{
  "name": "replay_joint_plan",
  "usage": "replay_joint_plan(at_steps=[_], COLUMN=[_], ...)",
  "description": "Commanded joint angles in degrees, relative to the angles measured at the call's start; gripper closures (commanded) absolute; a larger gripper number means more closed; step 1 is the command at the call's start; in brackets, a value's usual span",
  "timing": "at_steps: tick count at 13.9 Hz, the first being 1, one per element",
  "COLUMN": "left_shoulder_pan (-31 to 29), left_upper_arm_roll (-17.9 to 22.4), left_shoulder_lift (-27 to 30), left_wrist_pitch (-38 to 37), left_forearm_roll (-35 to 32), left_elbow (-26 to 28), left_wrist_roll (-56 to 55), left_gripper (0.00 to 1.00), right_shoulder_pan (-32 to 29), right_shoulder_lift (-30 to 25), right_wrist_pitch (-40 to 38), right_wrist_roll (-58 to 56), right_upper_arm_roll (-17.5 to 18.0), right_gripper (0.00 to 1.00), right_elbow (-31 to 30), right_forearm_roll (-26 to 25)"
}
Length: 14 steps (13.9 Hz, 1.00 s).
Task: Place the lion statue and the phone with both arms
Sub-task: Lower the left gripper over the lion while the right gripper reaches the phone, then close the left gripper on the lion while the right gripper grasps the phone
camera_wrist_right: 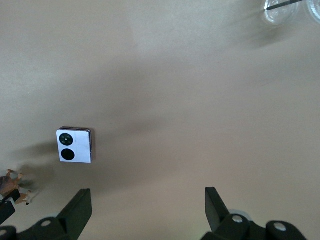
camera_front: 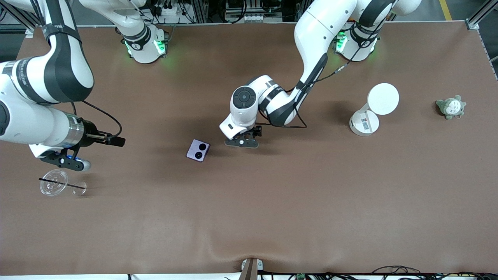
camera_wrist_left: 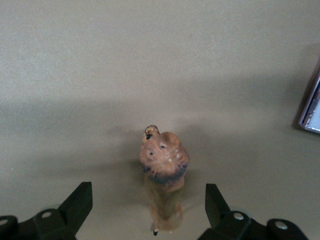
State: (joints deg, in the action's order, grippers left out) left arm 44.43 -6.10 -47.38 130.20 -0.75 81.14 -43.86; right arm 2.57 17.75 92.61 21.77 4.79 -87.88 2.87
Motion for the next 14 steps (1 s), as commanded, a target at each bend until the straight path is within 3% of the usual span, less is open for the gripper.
replay_joint_plan(at_steps=[1, 3, 4, 5, 7, 14], left_shoulder_pan=[1.7, 2.1, 2.1, 2.1, 2.2, 1.4], left_upper_arm_roll=[0.8, 0.8, 0.8, 0.8, 0.9, 0.9], left_shoulder_lift=[-0.8, -1.0, -1.0, -1.0, -1.0, 3.7], left_wrist_pitch=[0.1, 0.2, 0.2, 0.2, 0.3, -4.8], left_forearm_roll=[-1.6, -1.7, -1.7, -1.7, -1.9, -3.7], left_elbow=[-1.3, -1.3, -1.3, -1.3, -1.3, 1.3], left_wrist_roll=[-1.8, -2.0, -3.4, -4.2, -3.7, -5.8], left_gripper=[0.19, 0.54, 0.56, 0.67, 1.0, 1.0], right_shoulder_pan=[2.0, 2.2, 2.9, 3.6, 4.9, 8.9], right_shoulder_lift=[2.2, 2.6, 2.6, 2.6, 2.7, 2.9], right_wrist_pitch=[-0.2, 1.9, 3.8, 5.1, 8.9, 29.4], right_wrist_roll=[0.0, 1.0, 1.2, 1.3, 2.0, 2.1], right_upper_arm_roll=[0.5, 0.5, 0.6, 0.6, 0.6, 0.8], right_gripper=[0.0, 0.0, 0.0, 0.0, 0.0, 0.0], right_elbow=[1.6, 1.6, 1.1, 0.6, -1.5, -15.5], right_forearm_roll=[-2.3, -1.0, -0.4, -0.3, -0.3, 1.6])
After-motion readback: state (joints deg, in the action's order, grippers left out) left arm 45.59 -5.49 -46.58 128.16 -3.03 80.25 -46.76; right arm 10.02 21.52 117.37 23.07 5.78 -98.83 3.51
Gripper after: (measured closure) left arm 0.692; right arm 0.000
